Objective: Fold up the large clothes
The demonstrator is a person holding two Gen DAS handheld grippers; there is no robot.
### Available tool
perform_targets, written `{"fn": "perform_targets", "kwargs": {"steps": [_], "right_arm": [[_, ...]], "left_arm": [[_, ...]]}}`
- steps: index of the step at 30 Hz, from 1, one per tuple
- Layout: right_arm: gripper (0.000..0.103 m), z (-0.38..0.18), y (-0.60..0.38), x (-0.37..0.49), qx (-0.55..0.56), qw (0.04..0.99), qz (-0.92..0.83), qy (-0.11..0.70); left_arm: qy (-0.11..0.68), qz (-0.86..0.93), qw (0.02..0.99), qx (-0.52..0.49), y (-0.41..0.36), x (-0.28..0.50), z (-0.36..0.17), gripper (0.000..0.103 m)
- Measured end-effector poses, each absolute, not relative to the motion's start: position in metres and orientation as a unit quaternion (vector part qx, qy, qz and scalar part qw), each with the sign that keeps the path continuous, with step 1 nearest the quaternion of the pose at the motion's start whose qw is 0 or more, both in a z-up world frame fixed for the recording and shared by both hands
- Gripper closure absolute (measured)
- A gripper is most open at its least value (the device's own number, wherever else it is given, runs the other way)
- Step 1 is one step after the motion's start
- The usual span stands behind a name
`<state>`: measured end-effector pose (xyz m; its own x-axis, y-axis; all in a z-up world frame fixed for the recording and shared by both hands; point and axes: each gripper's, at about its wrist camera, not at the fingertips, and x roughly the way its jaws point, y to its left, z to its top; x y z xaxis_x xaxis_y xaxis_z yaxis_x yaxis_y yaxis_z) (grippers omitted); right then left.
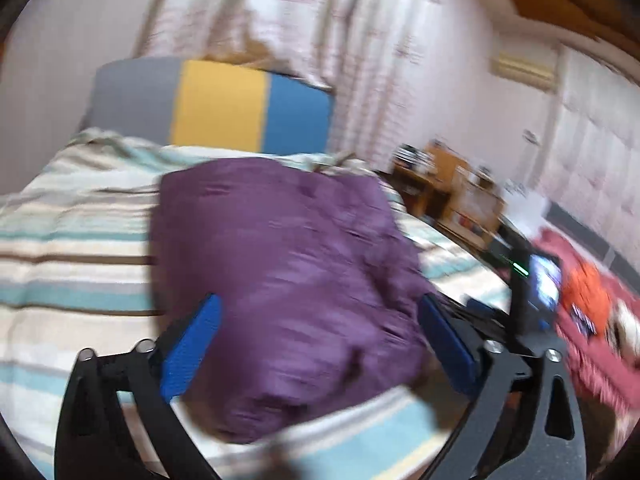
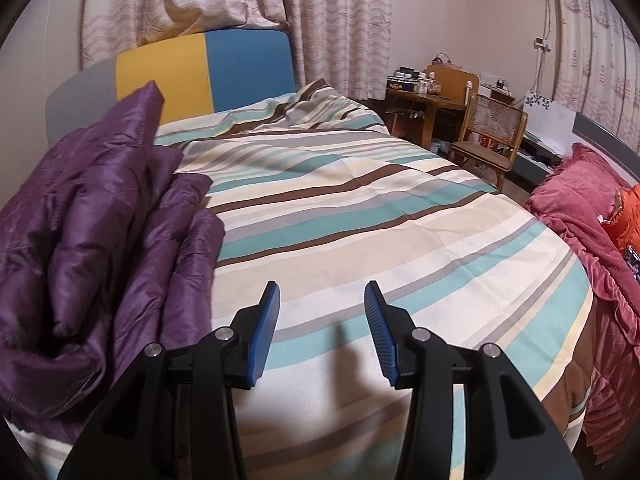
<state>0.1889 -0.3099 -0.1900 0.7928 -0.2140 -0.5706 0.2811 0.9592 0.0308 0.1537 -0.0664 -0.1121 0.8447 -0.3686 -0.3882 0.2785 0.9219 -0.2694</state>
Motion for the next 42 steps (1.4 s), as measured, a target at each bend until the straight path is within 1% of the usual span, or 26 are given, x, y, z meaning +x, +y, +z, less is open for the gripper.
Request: {"fn": "perform_targets", "kwargs": {"steps": [5, 10, 16, 20, 27, 32, 42], "right_arm": [[0.057, -0.168, -0.311, 0.182, 0.071, 0.951, -0.11, 0.281], [0.055, -0.119, -0.289, 0.19, 0.074, 0.965, -0.063, 0.243], [0.052, -0.072, -0.241, 0.23, 0.091, 0.969, 0.024, 0.226], [0.051, -0.06, -0.207, 0.266, 0.076, 0.968, 0.059, 0.23], [0.051, -0.081, -0.187, 0.333, 0.042, 0.96, 0.061, 0.27], [0.051, -0.112, -0.21, 0.347, 0.049, 0.954, 0.043, 0.292], [0.05, -0.15, -0.229, 0.362, 0.048, 0.946, 0.036, 0.319]], "left_arm": [[0.237, -0.096, 0.954, -0.155, -0.02, 0.18, -0.103, 0.003], [0.257, -0.04, 0.948, -0.183, 0.003, 0.212, -0.087, 0.003], [0.279, 0.015, 0.945, -0.173, 0.001, 0.248, -0.075, 0.003], [0.294, 0.043, 0.943, -0.151, -0.002, 0.273, -0.073, 0.003], [0.336, 0.017, 0.927, -0.166, -0.018, 0.315, -0.087, 0.003], [0.376, -0.005, 0.917, -0.134, -0.043, 0.332, -0.107, 0.003], [0.401, 0.003, 0.912, -0.087, -0.065, 0.344, -0.128, 0.003]]}}
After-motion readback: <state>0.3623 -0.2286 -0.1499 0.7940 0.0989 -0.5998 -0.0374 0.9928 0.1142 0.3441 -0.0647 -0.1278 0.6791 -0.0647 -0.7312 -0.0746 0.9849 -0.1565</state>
